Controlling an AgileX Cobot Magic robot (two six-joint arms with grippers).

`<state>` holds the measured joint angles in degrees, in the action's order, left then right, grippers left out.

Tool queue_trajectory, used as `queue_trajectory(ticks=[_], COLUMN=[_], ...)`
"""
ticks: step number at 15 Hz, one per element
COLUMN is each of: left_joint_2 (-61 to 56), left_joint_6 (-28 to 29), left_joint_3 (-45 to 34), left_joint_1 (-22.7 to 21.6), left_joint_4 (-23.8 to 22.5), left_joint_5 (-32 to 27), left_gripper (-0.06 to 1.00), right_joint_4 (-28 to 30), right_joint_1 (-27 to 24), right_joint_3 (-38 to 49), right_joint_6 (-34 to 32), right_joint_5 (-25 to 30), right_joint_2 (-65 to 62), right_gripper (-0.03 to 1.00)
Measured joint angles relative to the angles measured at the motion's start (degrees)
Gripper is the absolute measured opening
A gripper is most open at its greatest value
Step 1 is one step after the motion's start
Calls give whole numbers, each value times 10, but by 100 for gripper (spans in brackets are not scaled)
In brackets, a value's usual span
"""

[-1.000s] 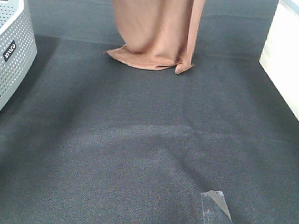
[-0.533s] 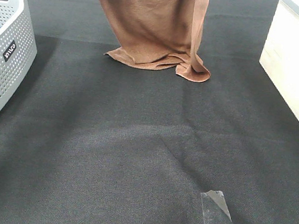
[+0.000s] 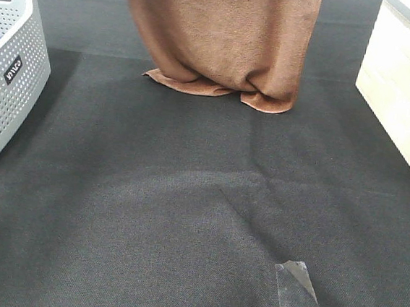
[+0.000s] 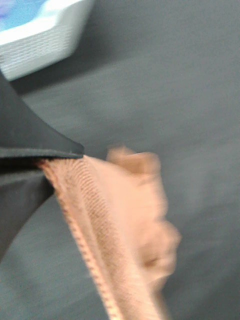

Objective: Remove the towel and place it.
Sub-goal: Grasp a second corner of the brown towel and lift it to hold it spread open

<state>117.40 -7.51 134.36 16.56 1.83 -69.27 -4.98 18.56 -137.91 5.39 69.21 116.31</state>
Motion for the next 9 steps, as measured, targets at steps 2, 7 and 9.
queue_trajectory(ticks=[2,7,9], left_joint_2=[-72,-249,-319], left_joint_6=[2,5,17], left_joint_3=[-105,-335,-423], left_joint_1=[1,5,6], left_joint_4=[2,44,69], left_joint_5=[0,3,6], left_gripper=[0,0,0], right_joint_4=[-37,-85,-97], right_joint_1=[1,2,3], right_joint_3=[30,301,402], right_joint_6=[0,3,5], right_joint_5=[3,3,2], right_joint_2=[-21,-176,-248], right_gripper=[0,0,0])
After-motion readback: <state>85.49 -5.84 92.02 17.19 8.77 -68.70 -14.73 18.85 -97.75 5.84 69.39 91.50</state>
